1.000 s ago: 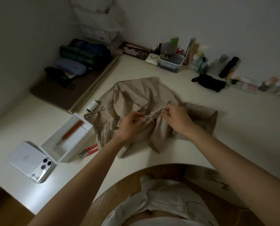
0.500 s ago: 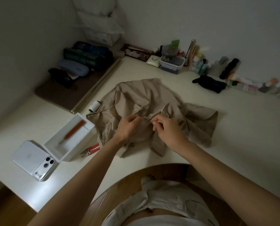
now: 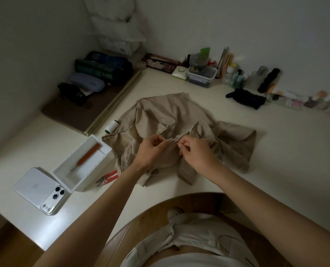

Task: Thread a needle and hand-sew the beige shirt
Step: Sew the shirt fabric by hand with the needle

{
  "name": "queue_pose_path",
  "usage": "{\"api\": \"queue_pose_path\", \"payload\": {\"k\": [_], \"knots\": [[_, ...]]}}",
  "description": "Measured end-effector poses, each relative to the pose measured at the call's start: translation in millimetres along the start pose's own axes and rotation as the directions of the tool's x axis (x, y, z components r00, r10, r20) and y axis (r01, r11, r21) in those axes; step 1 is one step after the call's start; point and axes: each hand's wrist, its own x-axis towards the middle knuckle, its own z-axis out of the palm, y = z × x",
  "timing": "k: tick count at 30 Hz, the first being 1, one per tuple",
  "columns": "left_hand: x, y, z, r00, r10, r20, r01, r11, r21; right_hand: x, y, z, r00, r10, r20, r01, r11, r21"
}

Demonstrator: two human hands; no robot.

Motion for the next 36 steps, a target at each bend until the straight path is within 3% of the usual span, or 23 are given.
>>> {"api": "queue_pose_path", "payload": {"k": [22,32,36], "knots": [[-3.5,-2.7,-1.8,0.989,0.128,-0.071,-0.123,0.989,0.076,3.3,-4.7,5.1,1.0,0.024,-0.017,-0.024,0.999,0.025],[-5.3,-5.3,-0.8,0.978,0.207,-0.01,-0.197,0.945,0.263,6.9,-5.7,9.7,0.999,-0.022,-0.038,0.021,1.0,-0.013],[-7.0,-8.1,0.9,0.965,0.259,0.042,-0.253,0.879,0.403,8.1,-7.1,12.0,0.998,-0.024,-0.059,0.023,1.0,-0.004]]}}
